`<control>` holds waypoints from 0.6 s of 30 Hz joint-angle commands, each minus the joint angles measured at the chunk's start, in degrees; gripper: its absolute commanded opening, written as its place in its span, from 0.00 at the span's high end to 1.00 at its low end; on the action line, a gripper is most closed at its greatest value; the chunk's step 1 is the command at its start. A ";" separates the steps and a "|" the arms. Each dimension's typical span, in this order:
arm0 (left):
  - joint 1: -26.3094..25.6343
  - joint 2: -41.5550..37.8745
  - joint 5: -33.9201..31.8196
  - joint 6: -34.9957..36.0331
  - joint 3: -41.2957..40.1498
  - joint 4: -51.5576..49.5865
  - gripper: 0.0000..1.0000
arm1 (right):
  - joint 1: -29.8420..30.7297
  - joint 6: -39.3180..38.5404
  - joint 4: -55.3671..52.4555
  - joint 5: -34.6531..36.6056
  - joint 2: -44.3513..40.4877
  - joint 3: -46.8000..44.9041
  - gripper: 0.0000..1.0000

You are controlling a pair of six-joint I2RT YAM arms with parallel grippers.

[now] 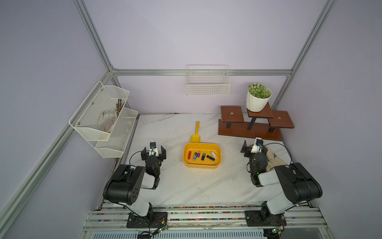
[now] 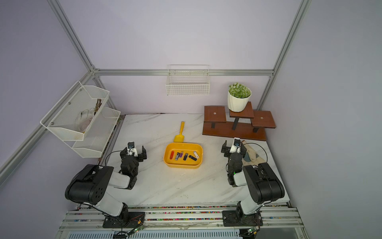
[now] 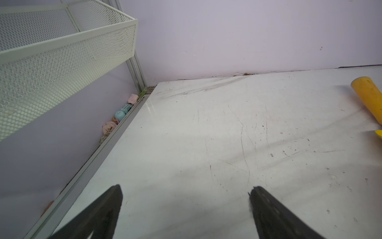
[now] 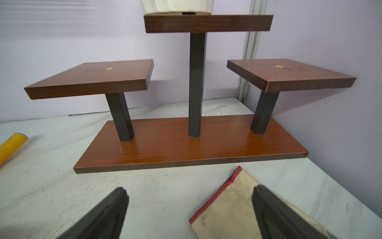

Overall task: Put the usb flash drive into the storage box
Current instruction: Reset both arms

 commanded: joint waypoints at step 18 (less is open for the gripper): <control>0.30 -0.38 0.55 0.93 -0.13 2.81 0.00 | -0.34 0.85 -2.80 -0.87 0.27 0.84 0.01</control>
